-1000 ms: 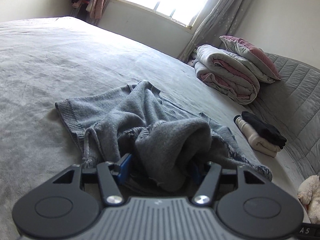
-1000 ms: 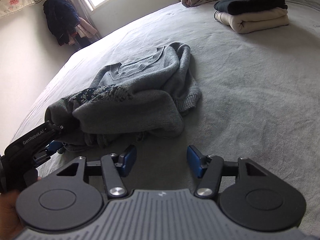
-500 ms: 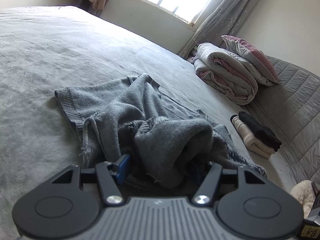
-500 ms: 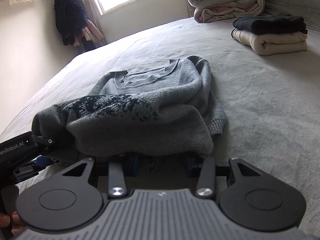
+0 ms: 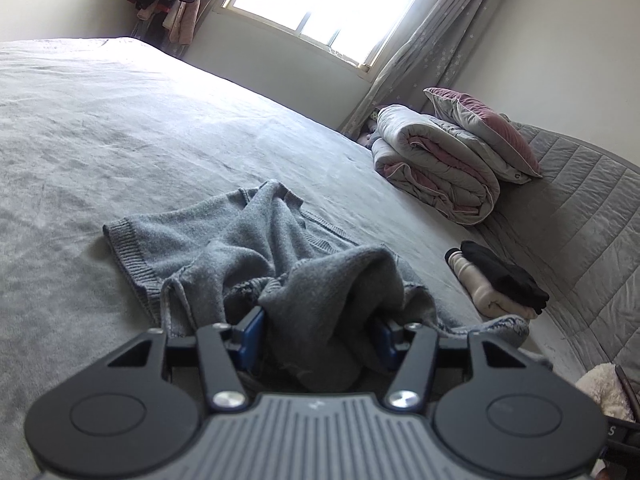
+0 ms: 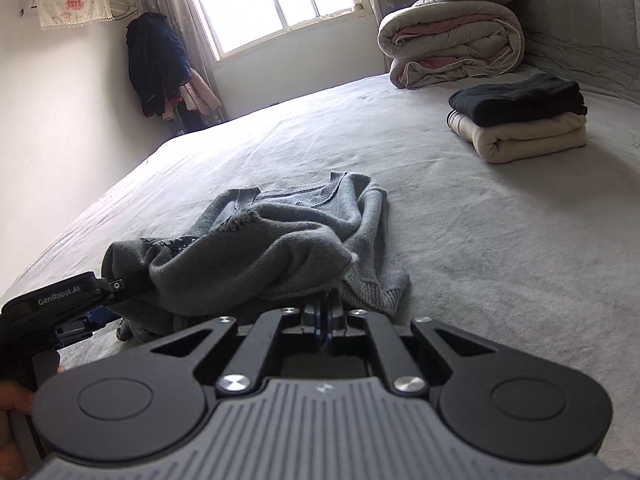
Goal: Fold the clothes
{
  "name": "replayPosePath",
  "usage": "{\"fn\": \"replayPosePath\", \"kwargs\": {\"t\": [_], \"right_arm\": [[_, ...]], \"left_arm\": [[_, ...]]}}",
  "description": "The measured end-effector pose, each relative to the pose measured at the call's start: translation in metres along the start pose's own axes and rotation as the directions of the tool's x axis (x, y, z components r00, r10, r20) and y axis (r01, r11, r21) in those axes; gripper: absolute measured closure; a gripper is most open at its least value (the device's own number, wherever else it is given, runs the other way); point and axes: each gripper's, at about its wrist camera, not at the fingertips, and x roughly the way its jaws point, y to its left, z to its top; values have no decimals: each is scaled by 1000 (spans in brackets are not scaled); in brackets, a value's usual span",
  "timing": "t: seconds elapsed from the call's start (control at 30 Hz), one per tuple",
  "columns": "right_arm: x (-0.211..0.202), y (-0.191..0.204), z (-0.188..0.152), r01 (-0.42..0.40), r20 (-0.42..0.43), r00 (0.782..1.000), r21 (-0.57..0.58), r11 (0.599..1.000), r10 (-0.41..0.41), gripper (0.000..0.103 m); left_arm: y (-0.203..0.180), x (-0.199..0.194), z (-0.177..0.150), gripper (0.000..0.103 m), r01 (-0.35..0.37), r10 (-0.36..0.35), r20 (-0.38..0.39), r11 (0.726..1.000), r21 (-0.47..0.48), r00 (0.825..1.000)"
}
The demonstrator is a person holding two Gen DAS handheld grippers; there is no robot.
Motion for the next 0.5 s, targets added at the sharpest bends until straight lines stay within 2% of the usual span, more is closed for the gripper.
{"fn": "replayPosePath", "kwargs": {"t": [0.23, 0.37, 0.5], "right_arm": [[-44, -26, 4, 11, 74, 997, -8, 1000, -11, 99], [-54, -46, 2, 69, 81, 994, 2, 998, -69, 99], [-48, -67, -1, 139, 55, 989, 24, 990, -140, 99]], "left_arm": [[-2, 2, -1, 47, -4, 4, 8, 1000, 3, 1000], [-3, 5, -3, 47, -3, 3, 7, 1000, 10, 1000], [-6, 7, -6, 47, -3, 3, 3, 999, 32, 1000]]}}
